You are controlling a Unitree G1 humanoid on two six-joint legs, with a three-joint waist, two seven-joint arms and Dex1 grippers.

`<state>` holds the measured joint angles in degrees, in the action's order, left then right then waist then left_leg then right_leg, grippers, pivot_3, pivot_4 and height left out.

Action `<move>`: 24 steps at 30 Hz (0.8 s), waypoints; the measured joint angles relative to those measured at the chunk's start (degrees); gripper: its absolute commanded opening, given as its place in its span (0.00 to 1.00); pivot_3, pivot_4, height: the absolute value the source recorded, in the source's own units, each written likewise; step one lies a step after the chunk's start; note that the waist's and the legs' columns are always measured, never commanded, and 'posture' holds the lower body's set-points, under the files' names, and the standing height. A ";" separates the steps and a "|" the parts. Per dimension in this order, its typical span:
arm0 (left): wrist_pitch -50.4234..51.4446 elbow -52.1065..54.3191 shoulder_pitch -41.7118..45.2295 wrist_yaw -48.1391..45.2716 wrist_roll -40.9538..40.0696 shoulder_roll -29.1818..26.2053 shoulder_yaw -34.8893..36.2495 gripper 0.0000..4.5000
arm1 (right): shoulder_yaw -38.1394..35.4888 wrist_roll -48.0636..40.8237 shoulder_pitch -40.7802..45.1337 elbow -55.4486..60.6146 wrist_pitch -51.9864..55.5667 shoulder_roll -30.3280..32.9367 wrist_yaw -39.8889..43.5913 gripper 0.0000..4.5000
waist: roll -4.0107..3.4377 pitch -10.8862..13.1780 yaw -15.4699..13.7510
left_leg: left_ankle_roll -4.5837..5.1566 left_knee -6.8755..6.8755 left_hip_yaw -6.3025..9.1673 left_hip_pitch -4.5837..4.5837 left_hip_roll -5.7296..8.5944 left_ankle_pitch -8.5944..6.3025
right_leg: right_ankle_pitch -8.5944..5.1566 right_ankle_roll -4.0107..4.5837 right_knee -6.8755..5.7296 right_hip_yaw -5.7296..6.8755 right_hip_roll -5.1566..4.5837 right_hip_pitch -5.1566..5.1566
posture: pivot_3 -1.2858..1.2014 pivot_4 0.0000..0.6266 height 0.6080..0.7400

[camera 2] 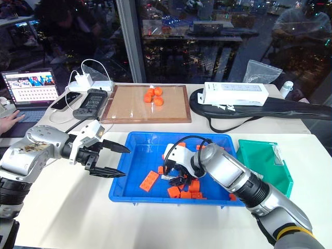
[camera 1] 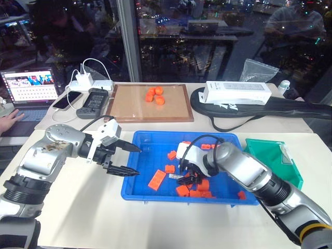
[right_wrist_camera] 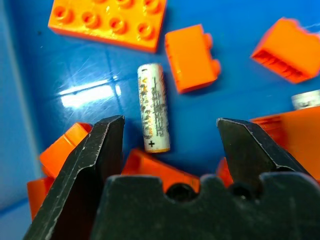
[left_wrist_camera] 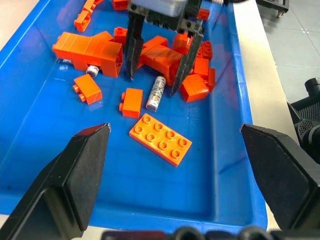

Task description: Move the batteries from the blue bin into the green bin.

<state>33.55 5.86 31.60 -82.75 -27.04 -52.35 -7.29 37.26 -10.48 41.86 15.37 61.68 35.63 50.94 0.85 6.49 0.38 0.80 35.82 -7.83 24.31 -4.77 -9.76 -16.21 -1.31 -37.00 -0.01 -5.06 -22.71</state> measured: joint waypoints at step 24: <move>-0.21 -2.59 7.10 -2.61 -3.49 7.16 -0.30 1.00 | -30.23 -12.89 -6.15 11.85 11.68 21.09 4.54 0.06 | 0.04 0.02 -1.54 | 0.00 -0.08 0.05 0.13 0.10 0.00 | -0.20 0.18 0.27 0.14 -0.14 0.20 | 0.52 0.24 0.65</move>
<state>33.34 3.27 38.70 -85.36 -30.53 -45.19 -7.60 7.03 -23.37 35.71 27.22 73.37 56.71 55.49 0.88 6.51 -1.16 0.80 35.74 -7.78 24.44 -4.68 -9.76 -16.41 -1.12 -36.73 0.13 -5.19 -22.51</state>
